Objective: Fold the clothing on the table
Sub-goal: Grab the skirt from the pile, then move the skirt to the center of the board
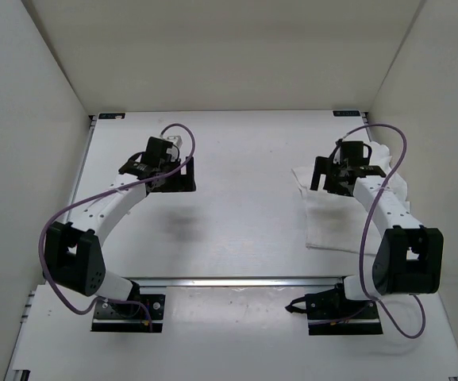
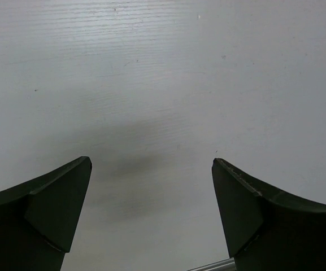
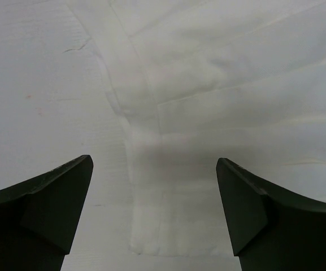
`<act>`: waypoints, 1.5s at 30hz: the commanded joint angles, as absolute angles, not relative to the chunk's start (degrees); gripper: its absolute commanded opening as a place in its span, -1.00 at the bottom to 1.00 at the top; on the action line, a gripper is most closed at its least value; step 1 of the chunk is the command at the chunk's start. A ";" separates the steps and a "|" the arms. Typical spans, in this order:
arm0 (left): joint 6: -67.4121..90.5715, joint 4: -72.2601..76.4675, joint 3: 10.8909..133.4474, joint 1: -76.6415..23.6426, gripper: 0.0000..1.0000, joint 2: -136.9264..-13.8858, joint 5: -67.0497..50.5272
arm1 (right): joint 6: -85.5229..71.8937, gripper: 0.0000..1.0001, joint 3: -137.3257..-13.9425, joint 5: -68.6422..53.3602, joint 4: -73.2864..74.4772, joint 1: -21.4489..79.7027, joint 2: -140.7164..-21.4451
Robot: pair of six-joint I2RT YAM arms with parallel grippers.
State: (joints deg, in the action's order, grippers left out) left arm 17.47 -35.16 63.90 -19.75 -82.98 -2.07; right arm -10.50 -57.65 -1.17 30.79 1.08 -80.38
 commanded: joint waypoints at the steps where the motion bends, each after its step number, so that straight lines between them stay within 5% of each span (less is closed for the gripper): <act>1: 17.14 -35.33 65.04 -21.53 0.98 -80.68 -0.17 | -9.14 0.77 -59.32 2.52 29.88 0.70 -82.17; 18: 19.25 -36.47 62.23 -21.27 0.97 -81.39 -0.79 | -5.80 0.87 -77.07 10.72 33.93 5.71 -110.47; 21: 19.51 -37.00 62.58 -21.00 0.97 -81.13 -0.44 | -4.66 0.46 -78.13 9.76 34.01 5.63 -111.97; 23: 20.04 -36.83 62.49 -20.57 0.98 -81.30 -0.27 | -3.78 -0.01 -78.48 10.02 34.45 4.92 -112.67; 25: 20.30 -37.00 62.49 -20.48 0.98 -80.95 -0.70 | -3.60 -0.77 -80.15 10.55 35.33 4.57 -112.94; 26: 20.56 -36.48 62.49 -20.04 0.96 -80.86 -1.31 | -3.60 -0.98 -81.29 10.20 36.46 4.66 -113.37; 31: 20.22 -35.42 62.84 -19.51 0.97 -79.72 -2.81 | -6.14 -1.00 -87.96 2.13 38.06 9.83 -110.22; 36: 20.83 -33.13 64.15 -16.97 0.97 -77.88 -4.39 | -8.35 -1.00 -97.97 -11.83 34.10 26.59 -108.80; 41: 20.83 -36.82 70.30 -13.54 0.97 -74.63 -1.07 | -9.58 -1.00 -128.17 -18.98 41.56 34.27 -111.36; 43: 20.83 -37.79 72.85 -11.17 0.97 -71.73 1.65 | -11.41 -1.00 -130.08 -20.21 40.44 32.00 -109.00; 45: 20.74 -37.88 74.87 -11.07 0.97 -67.69 5.09 | -12.47 -1.00 -117.86 -22.05 31.61 29.54 -101.47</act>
